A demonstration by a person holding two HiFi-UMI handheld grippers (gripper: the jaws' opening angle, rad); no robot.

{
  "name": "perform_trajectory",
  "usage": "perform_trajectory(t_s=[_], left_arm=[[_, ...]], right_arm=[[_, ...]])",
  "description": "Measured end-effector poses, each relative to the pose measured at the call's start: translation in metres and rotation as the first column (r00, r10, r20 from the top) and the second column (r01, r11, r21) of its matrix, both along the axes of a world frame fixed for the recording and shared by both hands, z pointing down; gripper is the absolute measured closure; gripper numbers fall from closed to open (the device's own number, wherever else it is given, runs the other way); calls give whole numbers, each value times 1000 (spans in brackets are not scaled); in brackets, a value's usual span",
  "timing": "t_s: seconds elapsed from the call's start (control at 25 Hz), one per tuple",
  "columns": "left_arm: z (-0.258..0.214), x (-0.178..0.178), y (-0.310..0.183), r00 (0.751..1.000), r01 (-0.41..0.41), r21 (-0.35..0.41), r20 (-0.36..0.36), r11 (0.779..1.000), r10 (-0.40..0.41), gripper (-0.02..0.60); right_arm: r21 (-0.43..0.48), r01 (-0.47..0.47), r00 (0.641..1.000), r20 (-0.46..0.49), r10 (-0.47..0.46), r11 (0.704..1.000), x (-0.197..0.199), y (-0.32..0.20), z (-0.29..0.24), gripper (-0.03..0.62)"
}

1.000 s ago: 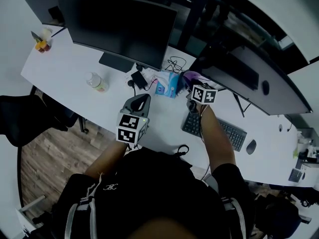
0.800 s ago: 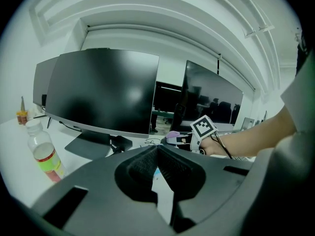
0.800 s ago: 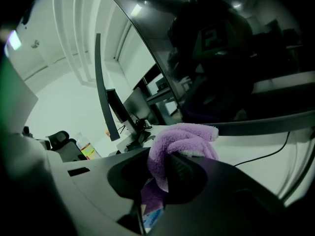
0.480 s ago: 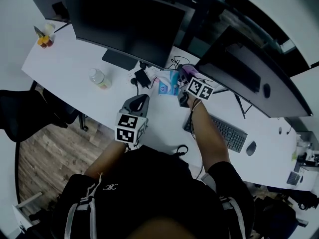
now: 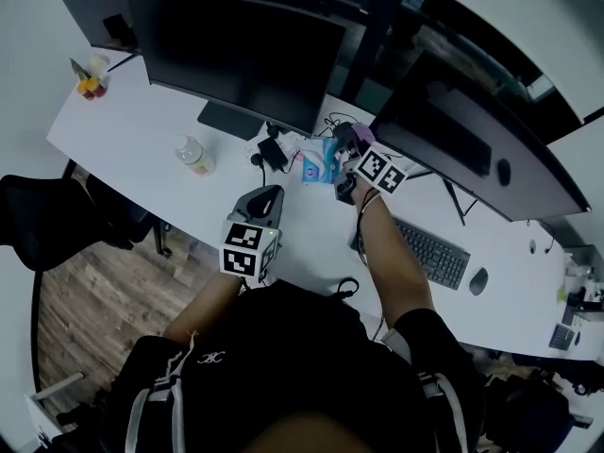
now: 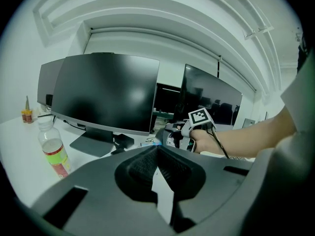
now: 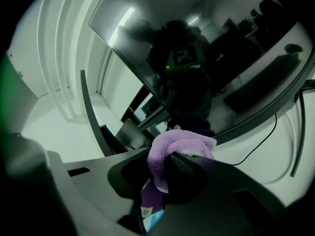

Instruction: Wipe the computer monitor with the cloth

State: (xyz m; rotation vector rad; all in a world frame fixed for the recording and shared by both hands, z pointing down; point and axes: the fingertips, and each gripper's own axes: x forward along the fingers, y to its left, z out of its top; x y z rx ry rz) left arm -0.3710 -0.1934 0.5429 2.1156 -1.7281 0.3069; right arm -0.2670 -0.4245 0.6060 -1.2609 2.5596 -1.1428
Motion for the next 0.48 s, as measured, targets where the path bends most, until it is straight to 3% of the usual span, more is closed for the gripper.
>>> perform_trajectory(t_s=[0.32, 0.48], left_arm=[[-3, 1, 4, 1000, 8, 7, 0, 1000, -8, 569], [-2, 0, 5, 1000, 15, 6, 0, 1000, -15, 568]], right_arm=[[27, 3, 999, 43, -4, 1000, -2, 0, -22, 514], [112, 18, 999, 26, -21, 994, -9, 0, -47, 514]])
